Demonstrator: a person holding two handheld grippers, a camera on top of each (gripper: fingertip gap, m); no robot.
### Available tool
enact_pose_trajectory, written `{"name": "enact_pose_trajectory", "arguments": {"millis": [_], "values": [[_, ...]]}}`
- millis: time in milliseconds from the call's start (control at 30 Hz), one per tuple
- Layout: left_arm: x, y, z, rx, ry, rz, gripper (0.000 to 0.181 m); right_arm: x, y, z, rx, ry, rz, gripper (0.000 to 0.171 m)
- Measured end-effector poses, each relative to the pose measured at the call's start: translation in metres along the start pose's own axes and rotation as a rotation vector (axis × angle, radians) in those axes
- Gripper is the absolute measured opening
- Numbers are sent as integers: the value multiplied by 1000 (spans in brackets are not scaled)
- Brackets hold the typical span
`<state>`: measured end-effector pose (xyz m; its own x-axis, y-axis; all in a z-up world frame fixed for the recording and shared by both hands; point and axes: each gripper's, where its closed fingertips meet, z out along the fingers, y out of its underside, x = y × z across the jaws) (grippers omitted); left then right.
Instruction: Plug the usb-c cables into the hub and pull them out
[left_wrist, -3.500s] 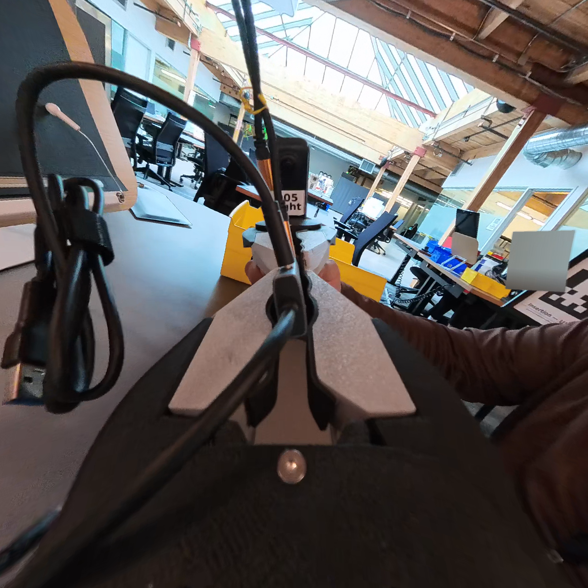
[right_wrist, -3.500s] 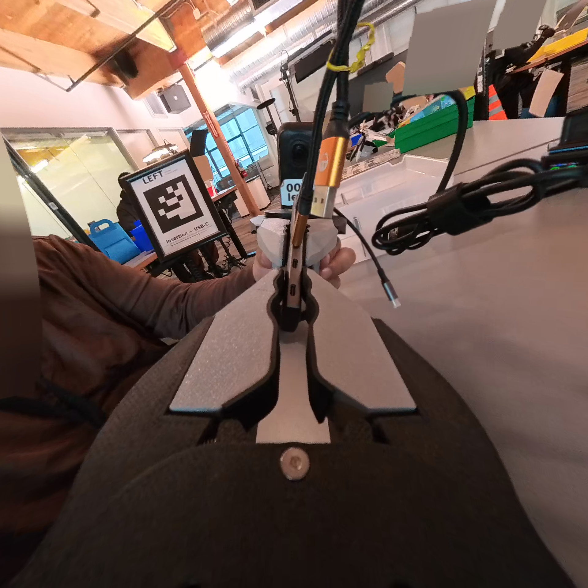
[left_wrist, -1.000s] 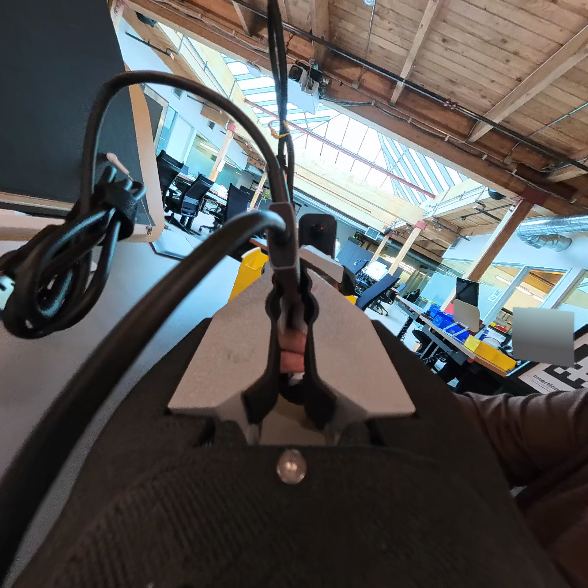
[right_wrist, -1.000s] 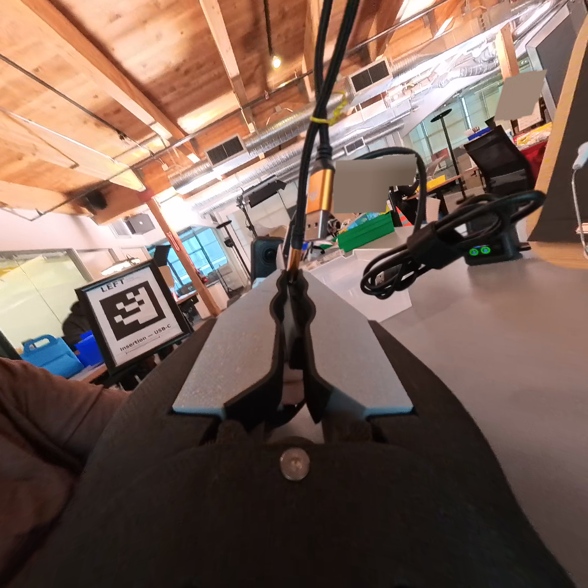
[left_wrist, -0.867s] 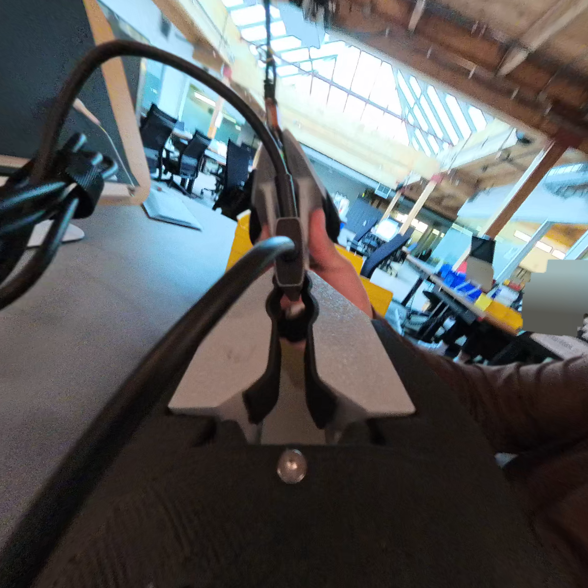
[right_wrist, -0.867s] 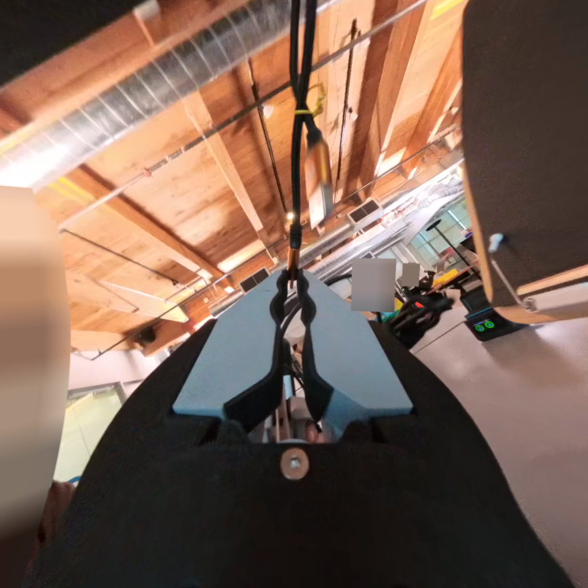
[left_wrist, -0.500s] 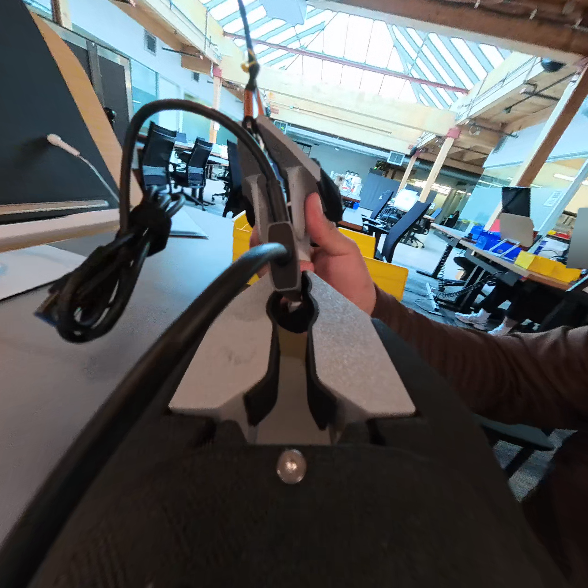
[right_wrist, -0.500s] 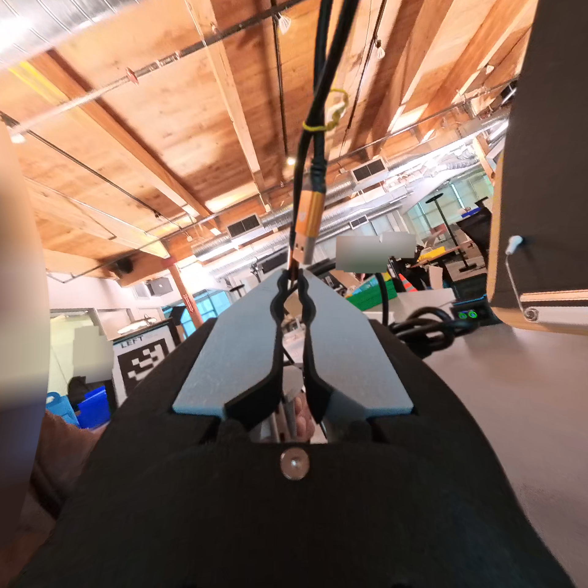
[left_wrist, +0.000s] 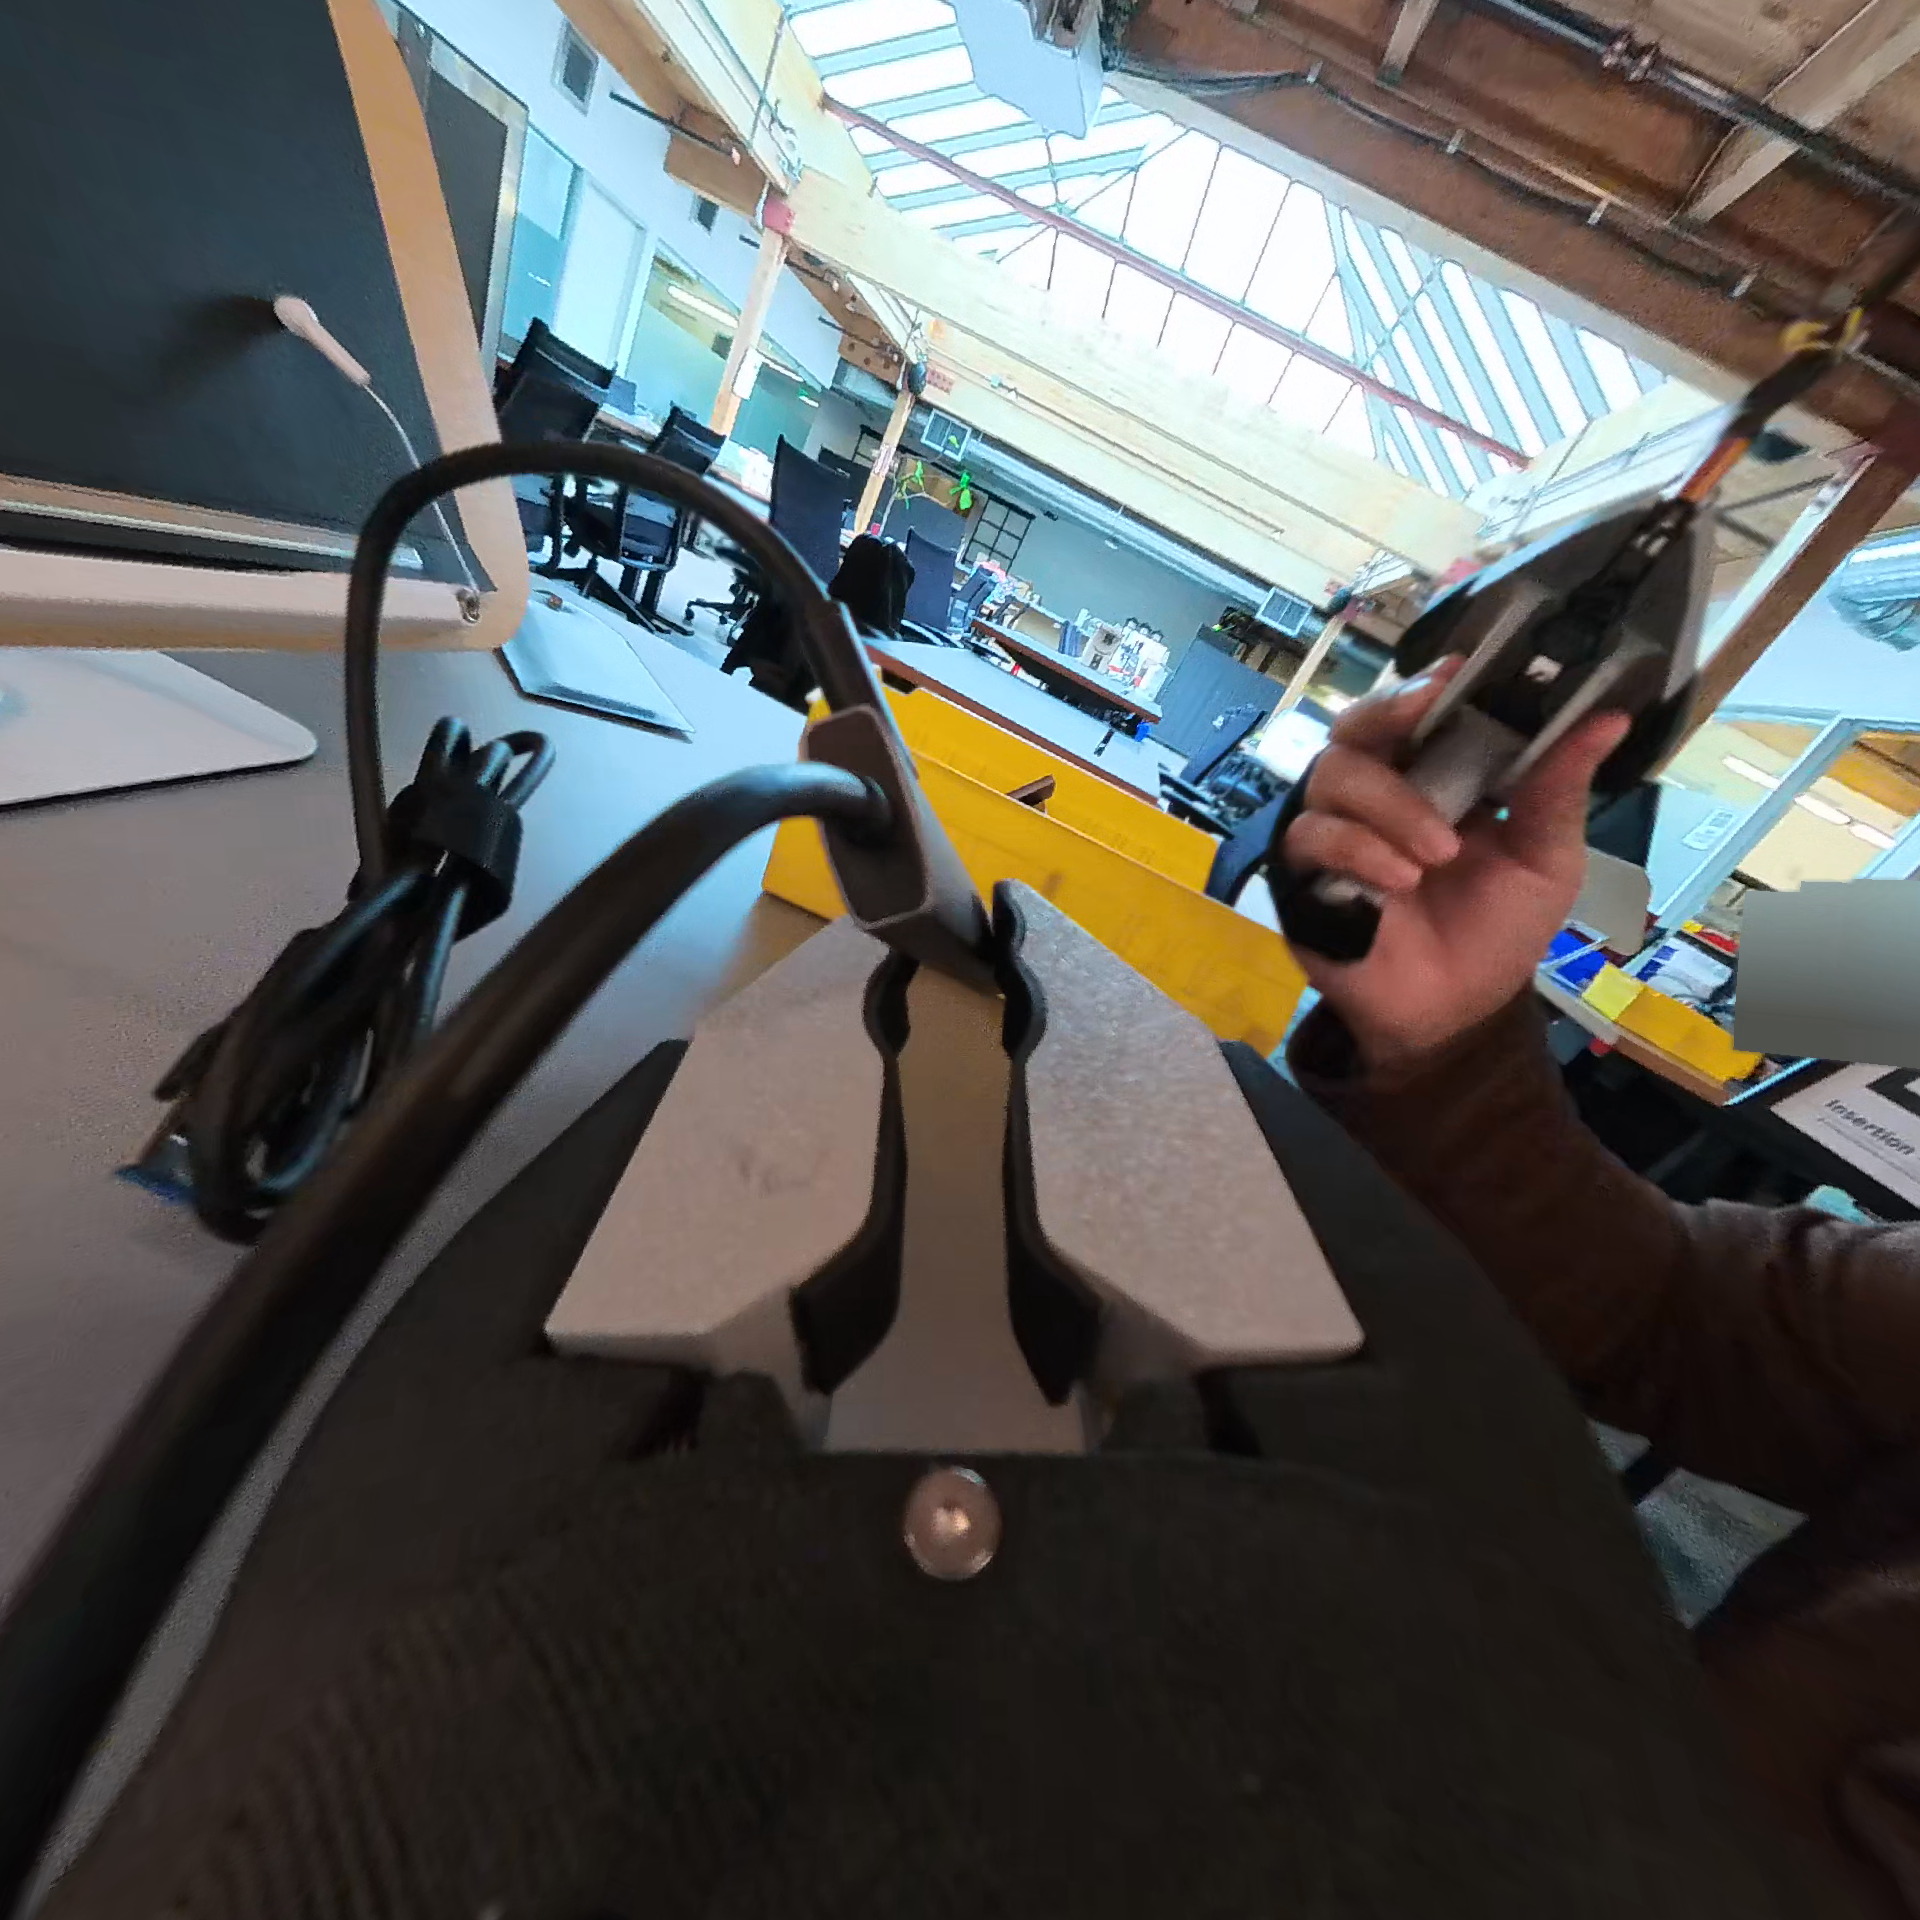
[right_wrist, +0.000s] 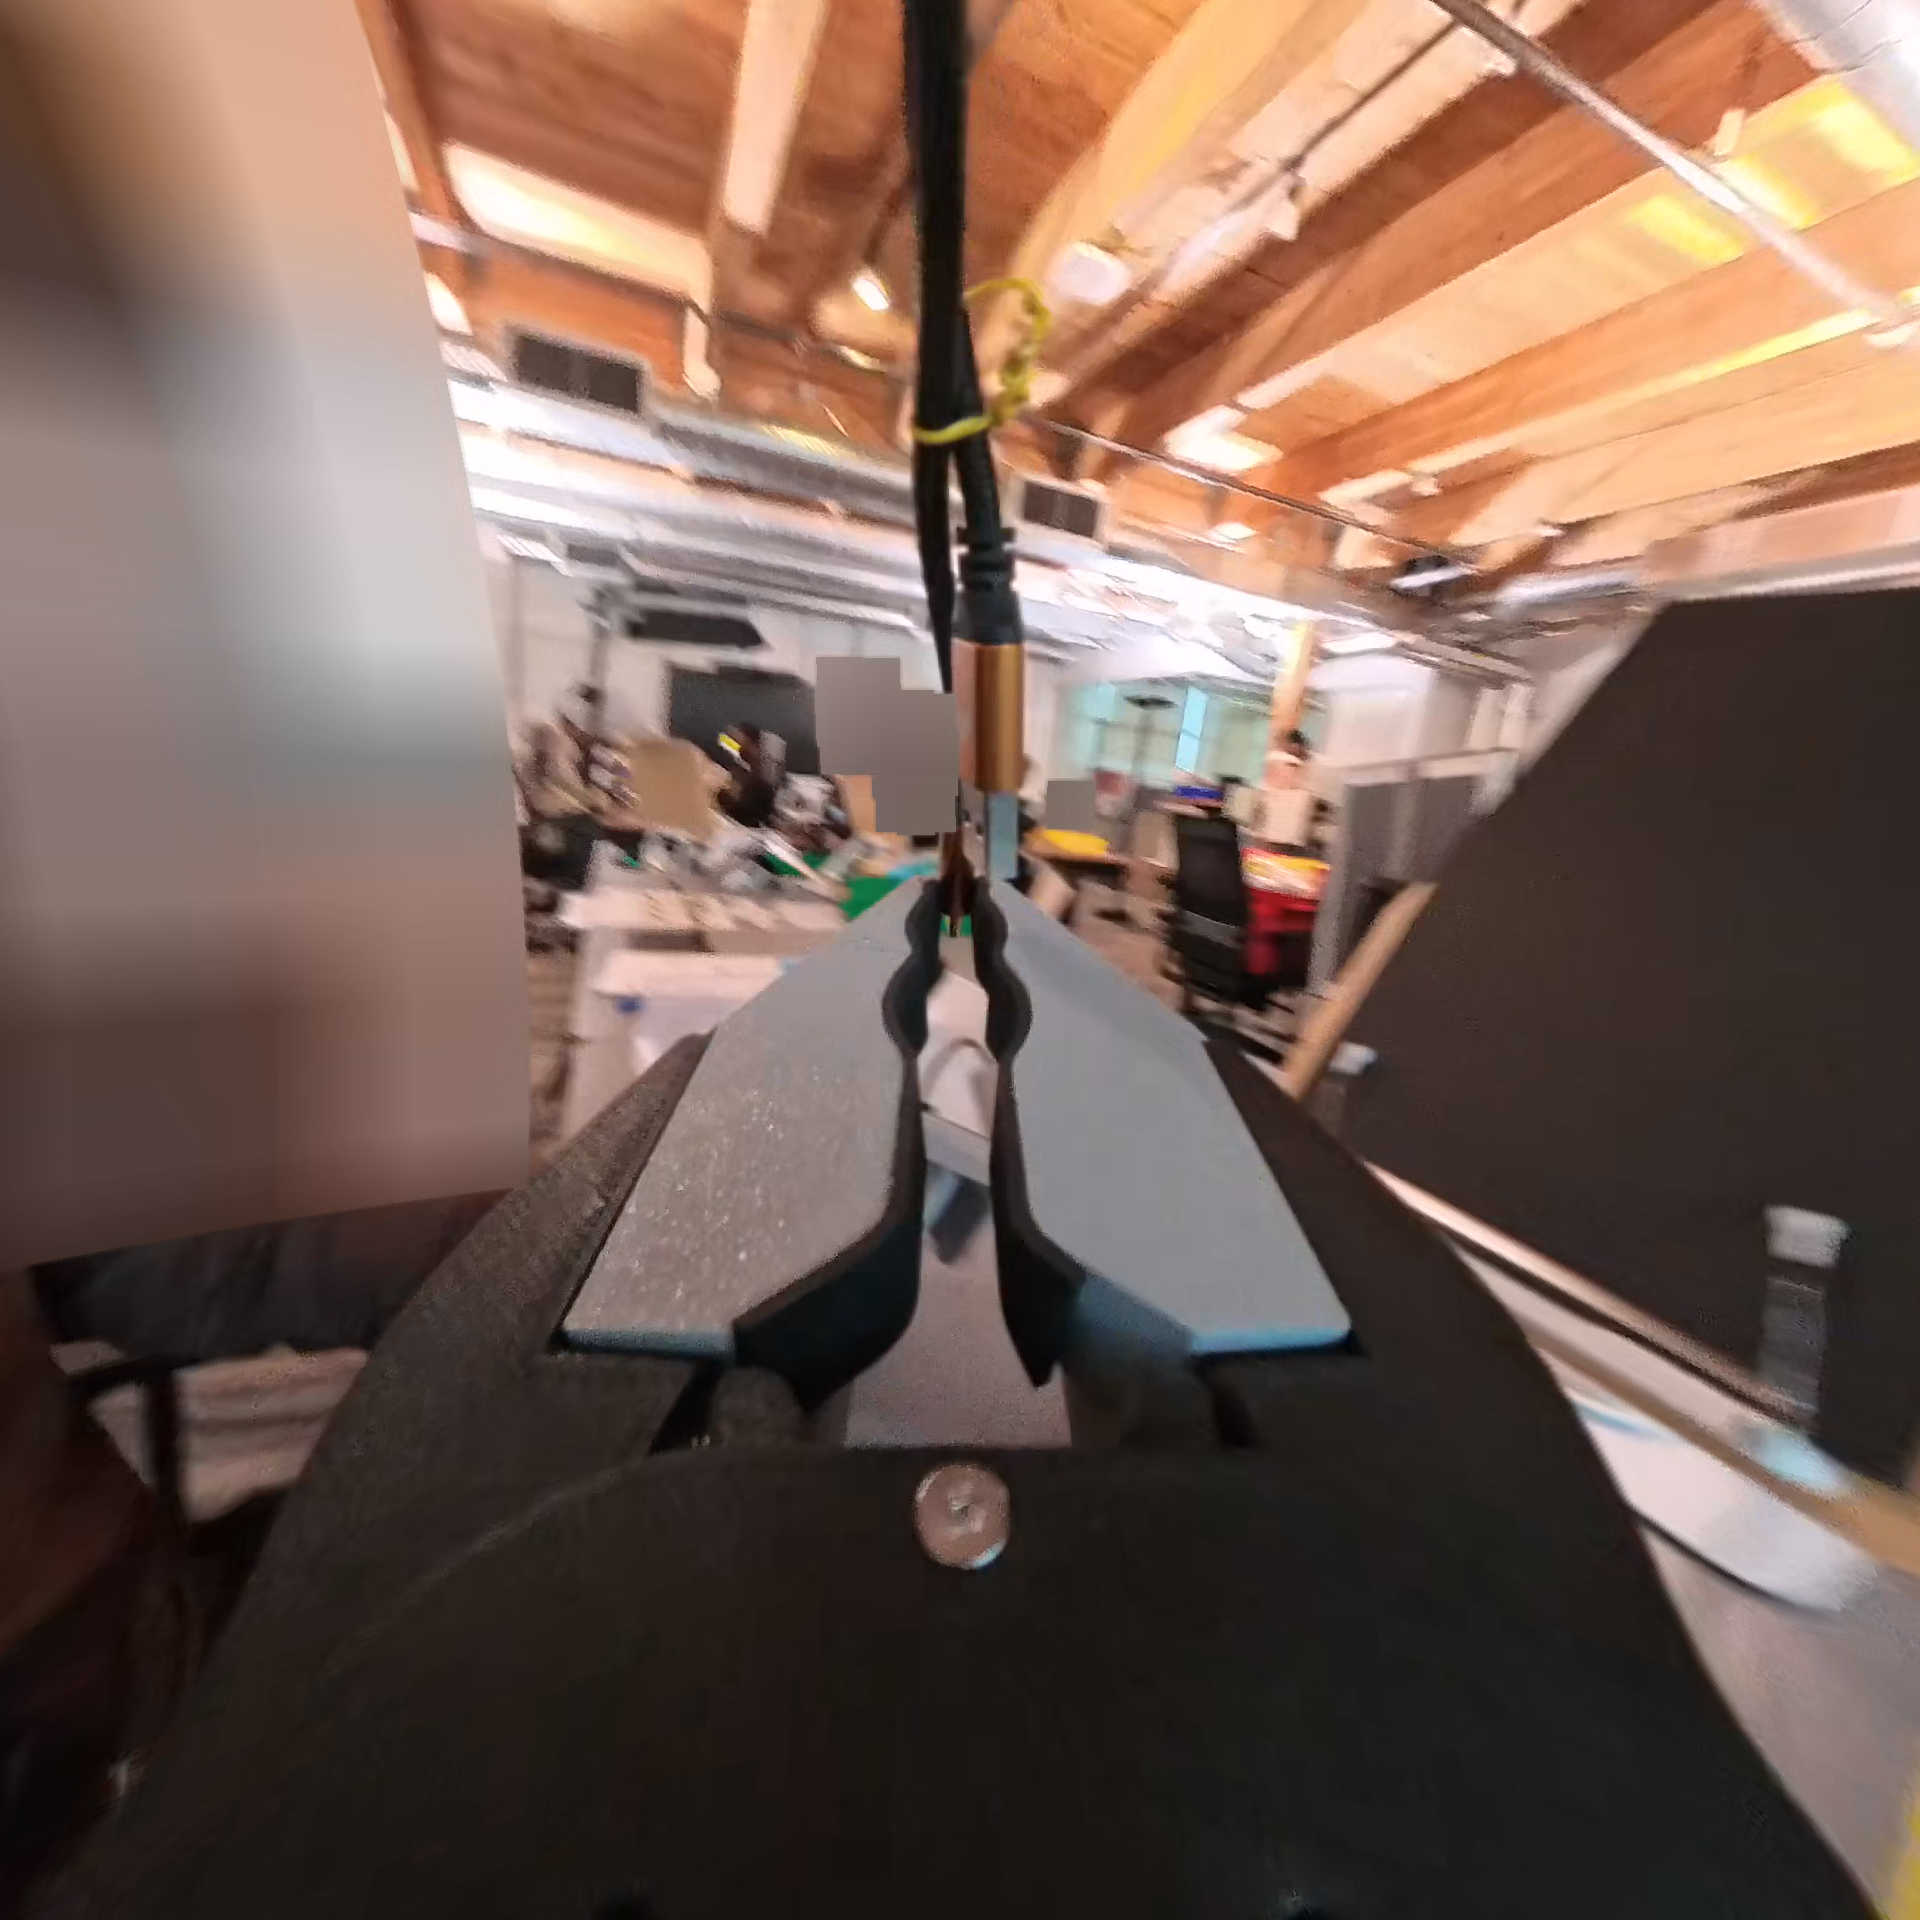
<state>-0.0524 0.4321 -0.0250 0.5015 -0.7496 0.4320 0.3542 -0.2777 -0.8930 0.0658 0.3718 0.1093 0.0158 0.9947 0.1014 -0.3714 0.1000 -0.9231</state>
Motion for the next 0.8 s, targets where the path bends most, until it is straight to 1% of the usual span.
{"name": "enact_pose_trajectory", "arguments": {"millis": [67, 133, 200, 233, 300, 400, 433, 467, 500, 533, 633, 667, 733, 800], "values": [[2, 0, 0, 1, 17, -14, 10, 16, -31, -33, -93, 119, -97, 3], [4, 4, 2, -21, 32, -25, 10, 39, -56, -71, -190, 244, -145, 3], [5, 8, 4, -41, 32, -16, 11, 62, -67, -112, -309, 373, -162, 3], [4, 10, 5, -53, 29, -11, 11, 75, -66, -135, -391, 450, -173, 3], [3, 13, 6, -73, 22, -3, 11, 92, -48, -178, -601, 554, -173, 3], [2, 18, 7, -98, 15, 3, 11, 100, -1, -243, -948, 603, -131, 3], [0, 21, 8, -109, 14, -4, 11, 107, 12, -267, -1049, 672, -133, 15], [-2, 23, 8, -119, 11, -15, 11, 112, 21, -289, -1134, 738, -138, 24], [-4, 26, 8, -128, 5, -24, 11, 113, 29, -305, -1190, 760, -127, 22], [-6, 28, 8, -137, 0, -32, 11, 111, 33, -312, -1200, 761, -101, 23], [-11, 31, 9, -150, -16, -41, 12, 110, 23, -307, -1082, 763, -53, 36], [-12, 32, 9, -155, -15, -41, 12, 111, 16, -301, -1034, 767, -57, 39], [-9, 34, 10, -163, 1, -39, 12, 109, 3, -285, -949, 766, -63, 40], [2, 34, 13, -156, 69, -45, 12, 98, -3, -256, -878, 702, -47, 42]]}}
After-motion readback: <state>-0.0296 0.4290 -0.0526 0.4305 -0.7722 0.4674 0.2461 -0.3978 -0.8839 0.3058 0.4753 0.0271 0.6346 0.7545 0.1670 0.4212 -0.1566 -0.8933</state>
